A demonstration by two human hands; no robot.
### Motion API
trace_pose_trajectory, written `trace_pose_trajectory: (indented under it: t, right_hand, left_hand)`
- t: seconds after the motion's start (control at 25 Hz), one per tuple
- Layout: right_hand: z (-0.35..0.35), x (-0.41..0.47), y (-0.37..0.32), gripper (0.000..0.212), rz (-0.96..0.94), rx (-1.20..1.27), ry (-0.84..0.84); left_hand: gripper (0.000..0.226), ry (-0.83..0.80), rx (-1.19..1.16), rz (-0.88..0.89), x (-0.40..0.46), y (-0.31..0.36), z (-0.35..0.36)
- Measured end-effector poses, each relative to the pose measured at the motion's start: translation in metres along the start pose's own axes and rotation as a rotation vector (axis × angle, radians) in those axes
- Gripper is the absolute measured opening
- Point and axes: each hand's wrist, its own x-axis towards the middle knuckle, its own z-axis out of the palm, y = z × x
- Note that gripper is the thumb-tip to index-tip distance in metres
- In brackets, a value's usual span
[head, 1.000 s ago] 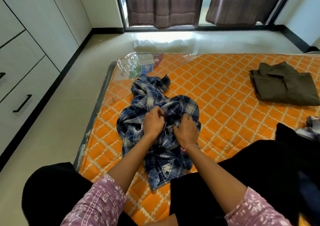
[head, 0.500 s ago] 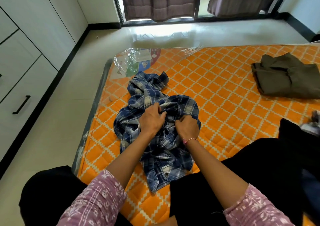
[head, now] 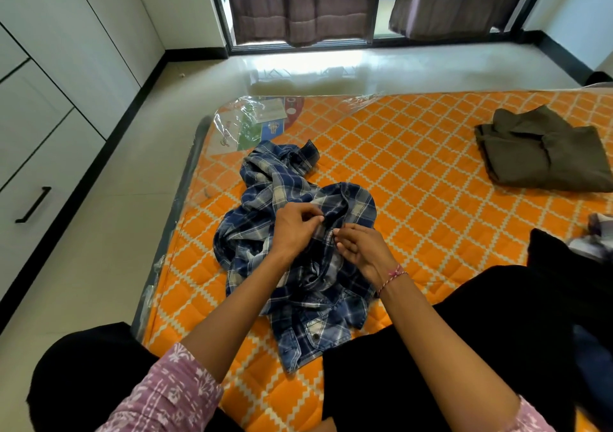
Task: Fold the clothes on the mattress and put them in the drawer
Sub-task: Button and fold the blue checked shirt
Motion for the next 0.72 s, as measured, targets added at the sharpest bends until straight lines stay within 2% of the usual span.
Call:
trace_pose_trajectory:
  t: [0.12,0.24,0.36,0.52,0.72]
  right_hand:
    - [0.005,-0.009,-0.002,0.017,-0.060,0.003,0.005]
    - [0.008,-0.019,0.000,0.026,-0.240,-0.211,0.049]
    - [0.014,-0.028,0.002,0.024,-0.396,-0.386,0.145]
    - [0.020,-0.032,0.001,0.032,-0.415,-0.442,0.193]
    - [0.022,-0.032,0.000,0.027,-0.407,-0.424,0.185]
  left_hand:
    - [0.005,-0.014,-0.203,-0.109,-0.007,0.005,-0.004]
    - [0.002,-0.055,-0.253,-0.123,-0.011,0.009,-0.007]
    - [0.004,-0.042,-0.268,-0.099,-0.016,0.012,-0.007]
    - [0.004,-0.025,-0.279,-0.092,-0.020,0.016,-0.004]
    - [0.005,0.024,-0.195,-0.054,-0.024,0.018,-0.001]
